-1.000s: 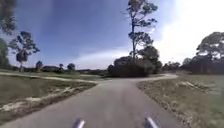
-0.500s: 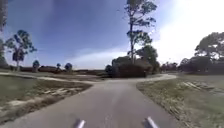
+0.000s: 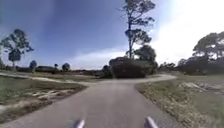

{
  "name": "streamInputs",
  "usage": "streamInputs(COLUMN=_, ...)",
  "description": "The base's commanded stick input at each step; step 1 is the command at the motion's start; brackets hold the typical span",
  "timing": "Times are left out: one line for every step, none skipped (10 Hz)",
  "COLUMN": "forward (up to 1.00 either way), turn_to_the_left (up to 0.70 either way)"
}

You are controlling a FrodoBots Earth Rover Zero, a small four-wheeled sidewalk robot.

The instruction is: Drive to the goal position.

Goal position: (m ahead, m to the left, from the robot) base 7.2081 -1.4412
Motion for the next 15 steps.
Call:
streamInputs(forward=0.70, turn_to_the_left=0.00)
streamInputs(forward=0.70, turn_to_the_left=0.00)
streamInputs(forward=0.70, turn_to_the_left=0.00)
streamInputs(forward=0.70, turn_to_the_left=0.00)
streamInputs(forward=0.70, turn_to_the_left=0.00)
streamInputs(forward=0.70, turn_to_the_left=0.00)
streamInputs(forward=0.70, turn_to_the_left=0.00)
streamInputs(forward=0.70, turn_to_the_left=0.00)
streamInputs(forward=0.70, turn_to_the_left=0.00)
streamInputs(forward=0.70, turn_to_the_left=0.00)
streamInputs(forward=0.70, turn_to_the_left=0.00)
streamInputs(forward=0.70, turn_to_the_left=0.00)
streamInputs(forward=0.70, turn_to_the_left=0.22)
streamInputs(forward=0.70, turn_to_the_left=0.35)
streamInputs(forward=0.70, turn_to_the_left=0.30)
